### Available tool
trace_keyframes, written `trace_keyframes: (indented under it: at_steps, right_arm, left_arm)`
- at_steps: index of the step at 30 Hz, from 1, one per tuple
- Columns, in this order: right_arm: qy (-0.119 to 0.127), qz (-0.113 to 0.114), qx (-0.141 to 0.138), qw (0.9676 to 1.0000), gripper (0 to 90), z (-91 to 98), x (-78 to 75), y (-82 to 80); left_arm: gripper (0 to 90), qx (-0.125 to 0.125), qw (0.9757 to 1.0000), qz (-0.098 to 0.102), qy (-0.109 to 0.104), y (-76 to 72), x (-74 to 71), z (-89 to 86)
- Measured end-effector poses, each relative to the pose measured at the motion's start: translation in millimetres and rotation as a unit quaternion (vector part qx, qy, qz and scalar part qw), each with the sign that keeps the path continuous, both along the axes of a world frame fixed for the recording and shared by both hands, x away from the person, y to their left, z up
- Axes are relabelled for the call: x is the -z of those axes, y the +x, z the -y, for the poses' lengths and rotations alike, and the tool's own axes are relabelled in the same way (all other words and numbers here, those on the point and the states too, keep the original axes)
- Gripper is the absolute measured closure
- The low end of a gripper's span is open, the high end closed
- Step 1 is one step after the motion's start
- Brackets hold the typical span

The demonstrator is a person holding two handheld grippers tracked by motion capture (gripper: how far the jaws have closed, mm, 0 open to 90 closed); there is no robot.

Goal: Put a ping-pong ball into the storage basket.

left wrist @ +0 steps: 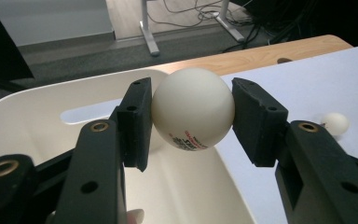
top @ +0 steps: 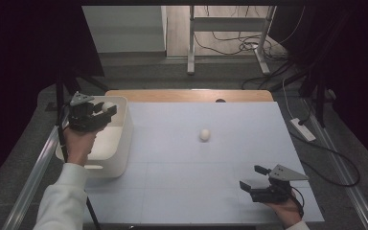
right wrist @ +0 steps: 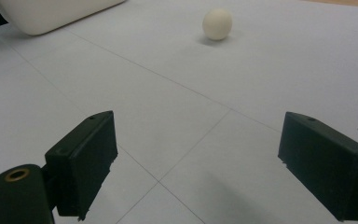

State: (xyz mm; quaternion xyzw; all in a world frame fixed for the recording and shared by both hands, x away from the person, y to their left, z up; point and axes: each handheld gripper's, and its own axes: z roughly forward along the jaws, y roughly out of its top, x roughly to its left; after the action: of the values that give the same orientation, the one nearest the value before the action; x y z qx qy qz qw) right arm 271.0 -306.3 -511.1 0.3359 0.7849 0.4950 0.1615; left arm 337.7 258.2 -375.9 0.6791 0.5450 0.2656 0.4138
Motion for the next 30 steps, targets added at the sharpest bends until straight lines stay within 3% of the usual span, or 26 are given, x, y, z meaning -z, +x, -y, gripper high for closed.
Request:
trace_keyframes:
  at_steps: [16,30]
  right_arm:
    - [0.000,0.000,0.001,1.0000,11.2,0.1,-0.3,-0.2]
    - [0.001,-0.001,0.001,1.0000,11.2,0.1,-0.2,0.0]
  left_arm:
    - [50.3,-0.026,0.9991,-0.029,0.014,9.2,2.6,-16.6]
    - [50.4,-0.028,0.9979,-0.052,0.026,14.8,4.2,-19.0]
